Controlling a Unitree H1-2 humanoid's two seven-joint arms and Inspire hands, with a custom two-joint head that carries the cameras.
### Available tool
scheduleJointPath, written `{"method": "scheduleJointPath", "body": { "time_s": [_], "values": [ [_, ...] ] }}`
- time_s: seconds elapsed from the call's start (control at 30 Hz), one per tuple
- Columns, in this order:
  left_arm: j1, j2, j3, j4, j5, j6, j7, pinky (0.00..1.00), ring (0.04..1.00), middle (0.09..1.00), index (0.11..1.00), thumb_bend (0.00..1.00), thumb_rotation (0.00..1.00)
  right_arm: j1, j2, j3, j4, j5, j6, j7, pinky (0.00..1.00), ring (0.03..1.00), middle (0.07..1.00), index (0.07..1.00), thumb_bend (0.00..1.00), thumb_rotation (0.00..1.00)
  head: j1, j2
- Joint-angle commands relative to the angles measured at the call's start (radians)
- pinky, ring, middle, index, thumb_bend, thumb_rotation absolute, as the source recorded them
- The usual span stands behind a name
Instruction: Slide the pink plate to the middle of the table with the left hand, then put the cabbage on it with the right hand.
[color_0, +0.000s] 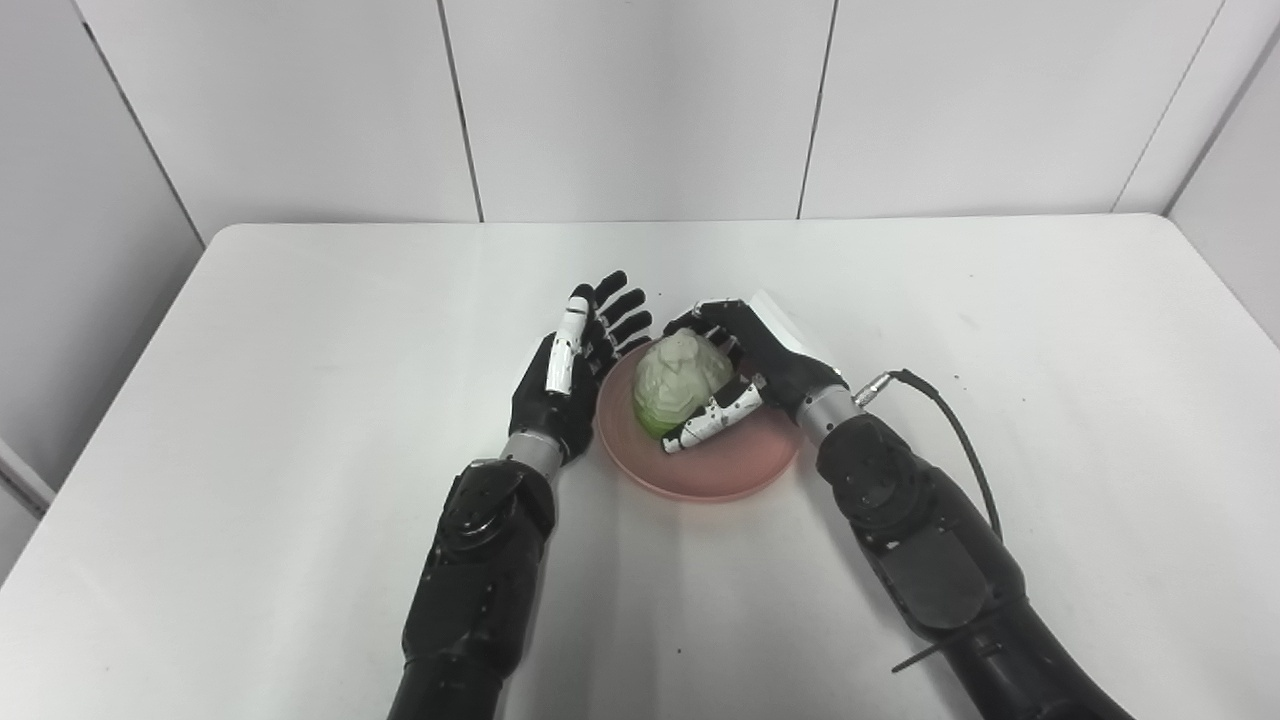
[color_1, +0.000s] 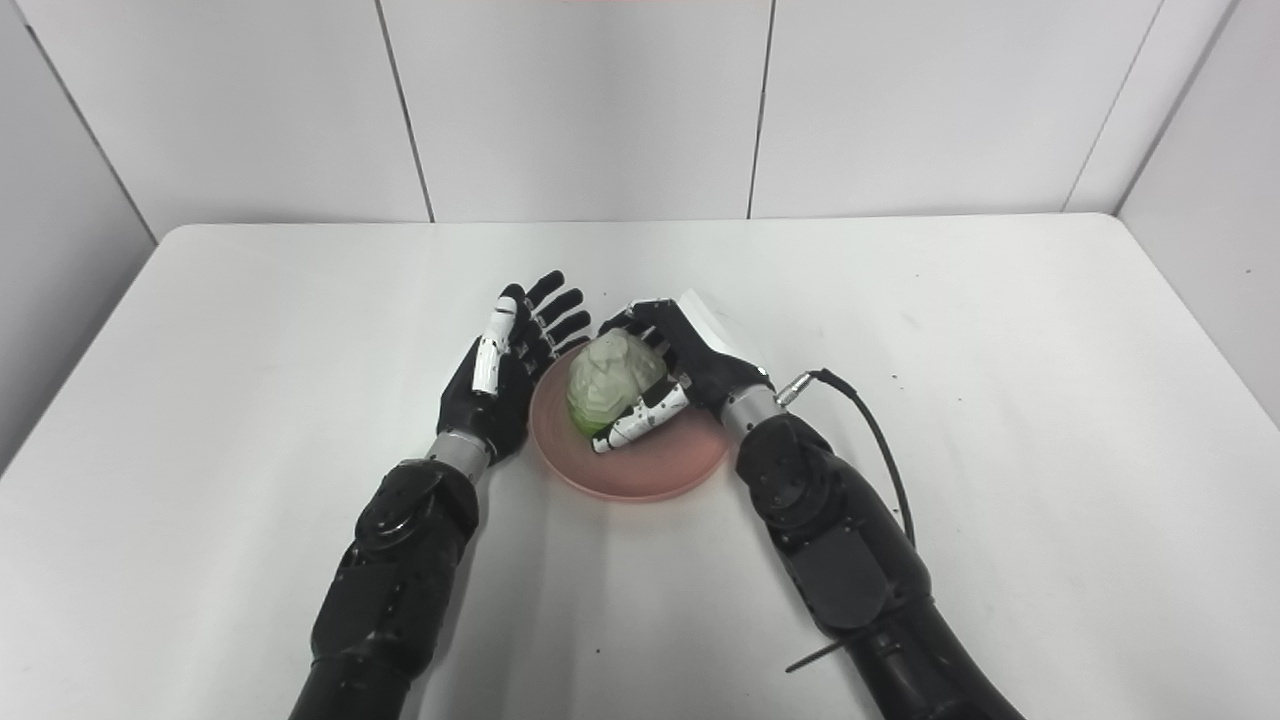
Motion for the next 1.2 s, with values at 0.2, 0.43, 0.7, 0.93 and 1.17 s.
{"method": "scheduleJointPath", "body": {
  "time_s": [0.2, 0.43, 0.7, 0.93, 1.17],
  "values": [
    [0.034, 0.0, 0.002, 0.04, 0.005, 0.075, 0.014, 0.83, 0.869, 0.871, 0.864, 0.42, 1.0, -0.038, -0.055, 0.054, -0.078, -0.059, 0.027, 0.107, 0.63, 0.715, 0.767, 0.81, 0.9, 0.21, -0.009, 0.001],
    [0.036, 0.002, 0.006, 0.03, 0.0, 0.09, 0.013, 0.82, 0.894, 0.892, 0.876, 0.41, 1.0, -0.037, -0.064, 0.048, -0.142, -0.068, 0.082, 0.178, 0.76, 0.876, 0.933, 0.984, 1.0, 0.36, -0.017, 0.001],
    [0.039, 0.007, 0.006, 0.031, -0.001, 0.085, 0.007, 0.82, 0.879, 0.882, 0.874, 0.41, 1.0, -0.031, -0.075, 0.021, -0.209, -0.038, 0.108, 0.228, 0.75, 0.92, 0.992, 1.0, 1.0, 0.41, -0.021, 0.001],
    [0.039, 0.009, 0.006, 0.031, 0.004, 0.079, 0.011, 0.81, 0.853, 0.859, 0.857, 0.42, 1.0, -0.018, -0.08, -0.02, -0.238, 0.003, 0.066, 0.209, 0.8, 0.935, 0.997, 1.0, 1.0, 0.42, -0.026, -0.001],
    [0.042, 0.01, 0.02, 0.026, -0.009, 0.075, 0.009, 0.81, 0.854, 0.853, 0.84, 0.43, 1.0, 0.001, -0.094, -0.051, -0.304, 0.012, 0.043, 0.184, 0.82, 0.94, 0.997, 1.0, 1.0, 0.52, -0.037, -0.006]
  ]
}}
